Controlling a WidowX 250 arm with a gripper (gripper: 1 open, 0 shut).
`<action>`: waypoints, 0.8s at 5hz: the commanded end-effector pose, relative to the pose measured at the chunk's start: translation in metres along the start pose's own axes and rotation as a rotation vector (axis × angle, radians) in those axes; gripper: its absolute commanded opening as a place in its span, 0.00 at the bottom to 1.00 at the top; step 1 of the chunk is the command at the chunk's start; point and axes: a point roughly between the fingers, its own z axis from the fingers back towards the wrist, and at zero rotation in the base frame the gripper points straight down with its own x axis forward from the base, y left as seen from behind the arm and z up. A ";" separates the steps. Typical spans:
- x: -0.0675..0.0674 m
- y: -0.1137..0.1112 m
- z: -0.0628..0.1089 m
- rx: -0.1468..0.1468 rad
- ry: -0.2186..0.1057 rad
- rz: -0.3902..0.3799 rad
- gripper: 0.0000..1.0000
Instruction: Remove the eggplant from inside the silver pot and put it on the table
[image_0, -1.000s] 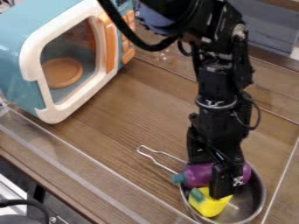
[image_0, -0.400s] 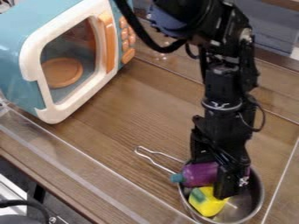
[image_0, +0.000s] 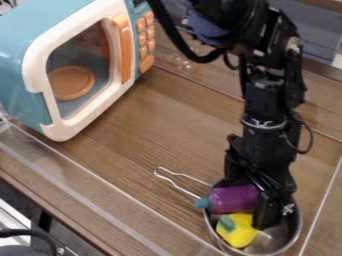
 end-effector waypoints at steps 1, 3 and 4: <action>0.011 -0.003 0.006 0.018 -0.028 -0.014 1.00; 0.018 -0.007 0.001 0.023 -0.006 -0.019 1.00; 0.020 -0.010 0.004 0.021 -0.001 -0.007 0.00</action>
